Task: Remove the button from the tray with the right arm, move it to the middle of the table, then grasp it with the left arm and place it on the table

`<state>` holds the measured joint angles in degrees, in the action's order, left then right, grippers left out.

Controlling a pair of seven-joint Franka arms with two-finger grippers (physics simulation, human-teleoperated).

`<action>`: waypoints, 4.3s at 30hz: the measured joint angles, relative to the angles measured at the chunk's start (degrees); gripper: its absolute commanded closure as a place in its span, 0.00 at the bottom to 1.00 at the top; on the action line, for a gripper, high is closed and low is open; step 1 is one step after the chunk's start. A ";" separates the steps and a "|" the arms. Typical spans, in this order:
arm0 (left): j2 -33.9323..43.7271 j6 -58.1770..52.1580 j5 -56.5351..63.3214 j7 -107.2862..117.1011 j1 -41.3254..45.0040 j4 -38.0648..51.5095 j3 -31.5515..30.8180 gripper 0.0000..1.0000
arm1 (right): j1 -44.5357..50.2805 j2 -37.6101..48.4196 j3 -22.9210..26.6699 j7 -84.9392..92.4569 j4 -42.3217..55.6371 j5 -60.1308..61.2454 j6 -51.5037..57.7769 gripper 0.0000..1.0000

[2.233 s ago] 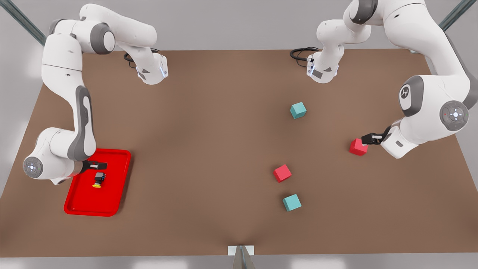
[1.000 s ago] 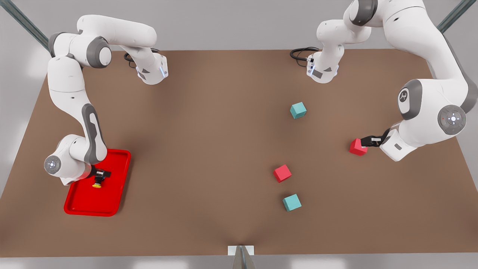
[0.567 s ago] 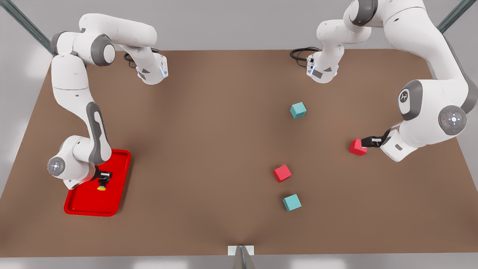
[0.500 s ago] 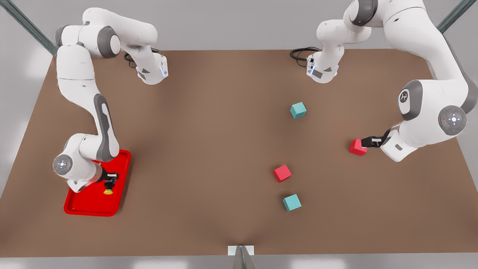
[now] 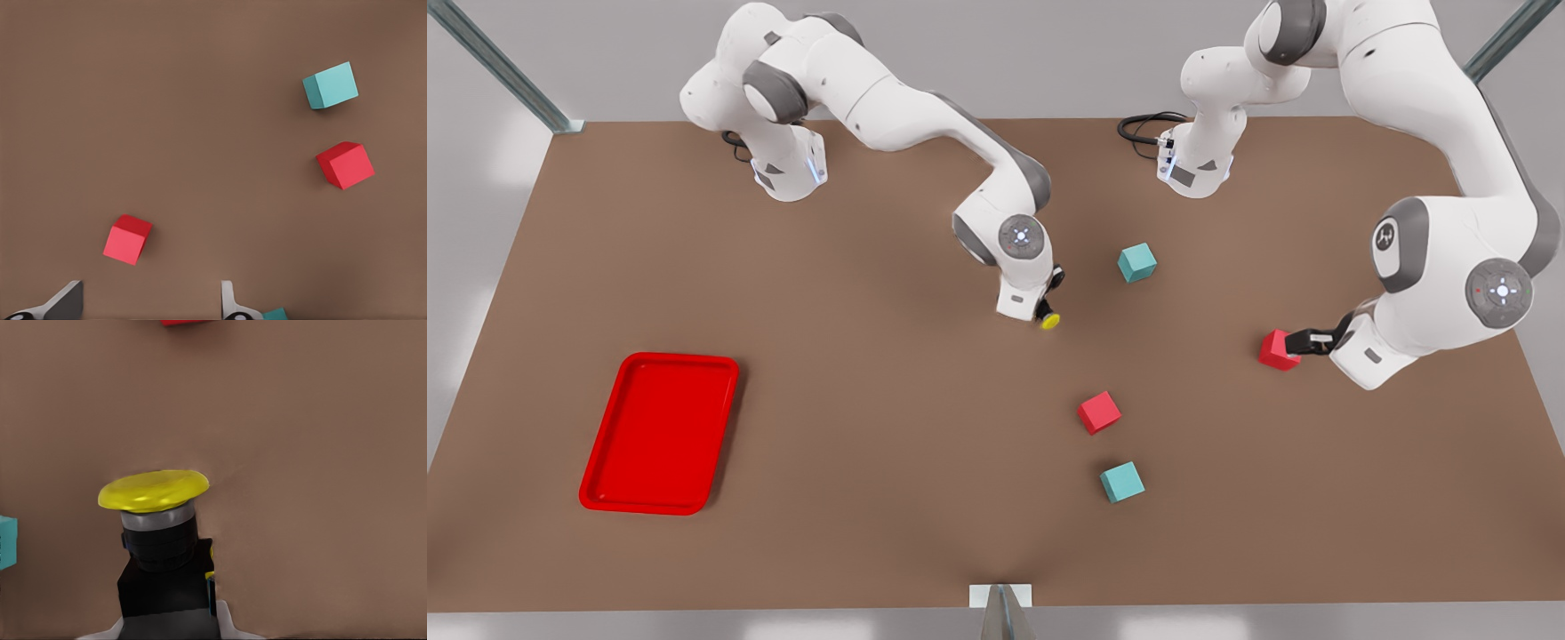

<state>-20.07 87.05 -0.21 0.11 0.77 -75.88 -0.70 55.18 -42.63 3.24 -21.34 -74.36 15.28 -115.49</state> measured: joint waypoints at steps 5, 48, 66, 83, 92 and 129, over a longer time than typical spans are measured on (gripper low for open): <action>-0.37 0.47 0.00 0.01 0.04 0.00 0.00 0.00 | -0.33 -2.61 0.16 -9.84 -4.09 1.82 -3.57 0.62; -9.66 39.21 7.24 52.99 48.09 -27.52 0.28 0.00 | -46.85 15.30 -0.09 -5.80 15.52 -9.55 35.33 0.00; -11.37 48.45 7.07 48.18 46.50 -34.67 -0.63 0.00 | -47.97 15.21 0.13 1.02 15.69 -8.72 38.21 0.00; -13.48 51.01 -1.46 32.90 45.54 -35.11 -1.07 0.00 | -50.64 21.77 0.08 3.38 15.98 -16.74 42.85 0.00; -13.55 51.80 -1.57 28.32 45.53 -34.37 -0.71 0.15 | -43.69 19.90 -0.22 3.83 15.24 -22.71 38.09 0.00; -15.91 47.25 -1.48 21.61 43.53 -31.48 -0.80 0.49 | -47.00 19.61 -0.26 8.00 7.28 -22.58 34.37 0.00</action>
<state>-35.98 134.30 -1.69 21.72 44.30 -107.35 -1.50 8.17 -23.02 2.98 -13.34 -67.08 -7.30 -81.11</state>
